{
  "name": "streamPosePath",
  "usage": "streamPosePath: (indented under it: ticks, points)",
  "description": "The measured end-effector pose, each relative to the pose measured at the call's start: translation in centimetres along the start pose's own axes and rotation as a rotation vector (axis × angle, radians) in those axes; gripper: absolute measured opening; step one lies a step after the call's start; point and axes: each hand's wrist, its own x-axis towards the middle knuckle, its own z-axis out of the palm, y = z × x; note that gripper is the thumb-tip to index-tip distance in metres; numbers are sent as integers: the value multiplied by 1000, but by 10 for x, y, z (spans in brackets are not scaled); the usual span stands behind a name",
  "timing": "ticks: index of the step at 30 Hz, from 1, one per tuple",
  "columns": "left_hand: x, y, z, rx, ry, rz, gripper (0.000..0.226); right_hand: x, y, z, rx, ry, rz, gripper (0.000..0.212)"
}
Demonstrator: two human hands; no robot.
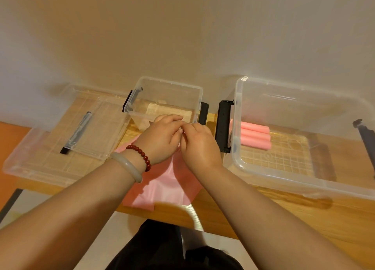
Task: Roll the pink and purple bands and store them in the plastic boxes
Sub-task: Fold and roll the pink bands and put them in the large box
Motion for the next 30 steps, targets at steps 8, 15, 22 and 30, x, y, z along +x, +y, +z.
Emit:
streamPosePath:
  ticks: [8,15,22,30]
  points:
    - [-9,-18,32,-3,22,116,46,-17,14,21,-66,41,9,7]
    - [-3,-49,57,62,-73,122,50,-29,31,51,-48,-32,59,20]
    - [-1,-81,85,91,12,165,46,-32,47,95,-48,57,65,21]
    - [-2,-118,117,81,86,305,43,-41,66,136,-197,178,15,16]
